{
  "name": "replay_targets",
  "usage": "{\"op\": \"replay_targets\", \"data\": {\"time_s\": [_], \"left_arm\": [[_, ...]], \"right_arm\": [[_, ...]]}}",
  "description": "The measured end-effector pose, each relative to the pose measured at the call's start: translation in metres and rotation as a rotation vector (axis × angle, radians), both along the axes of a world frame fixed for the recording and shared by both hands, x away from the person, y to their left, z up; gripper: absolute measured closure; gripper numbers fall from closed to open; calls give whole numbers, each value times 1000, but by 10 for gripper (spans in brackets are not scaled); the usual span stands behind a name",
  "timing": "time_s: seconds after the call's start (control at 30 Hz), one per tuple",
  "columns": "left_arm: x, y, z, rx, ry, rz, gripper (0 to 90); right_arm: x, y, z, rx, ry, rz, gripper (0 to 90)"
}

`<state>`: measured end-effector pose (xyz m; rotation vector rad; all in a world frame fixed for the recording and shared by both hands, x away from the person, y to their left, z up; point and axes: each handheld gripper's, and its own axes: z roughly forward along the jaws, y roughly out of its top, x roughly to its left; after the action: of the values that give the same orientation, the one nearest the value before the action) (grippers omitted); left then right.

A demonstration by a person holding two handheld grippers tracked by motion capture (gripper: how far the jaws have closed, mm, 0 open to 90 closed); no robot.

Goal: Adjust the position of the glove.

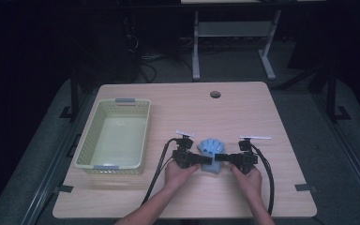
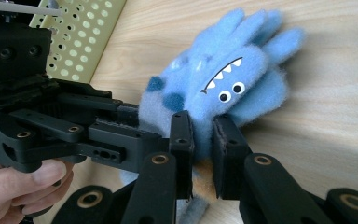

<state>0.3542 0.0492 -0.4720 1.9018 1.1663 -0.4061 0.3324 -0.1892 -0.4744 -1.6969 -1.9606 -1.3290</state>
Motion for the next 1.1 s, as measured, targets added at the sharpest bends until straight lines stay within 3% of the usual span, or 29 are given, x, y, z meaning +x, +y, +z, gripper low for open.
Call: {"op": "replay_targets", "data": {"time_s": [0.43, 0.5, 0.6, 0.8, 1.1], "left_arm": [[1, 1, 0, 3, 6, -6, 680], [2, 1, -2, -5, 23, -6, 683], [4, 3, -6, -20, 84, 4, 630], [6, 1, -6, -34, 123, 20, 587], [10, 4, -14, -90, 160, 3, 677]], "right_arm": [[0, 2, 1, 1, -8, 3, 812], [0, 3, 0, -2, -9, 4, 812], [0, 3, -1, -11, -6, 4, 813], [0, 1, -7, -20, 9, -11, 814], [-1, 1, -8, -13, 8, -15, 814]]}}
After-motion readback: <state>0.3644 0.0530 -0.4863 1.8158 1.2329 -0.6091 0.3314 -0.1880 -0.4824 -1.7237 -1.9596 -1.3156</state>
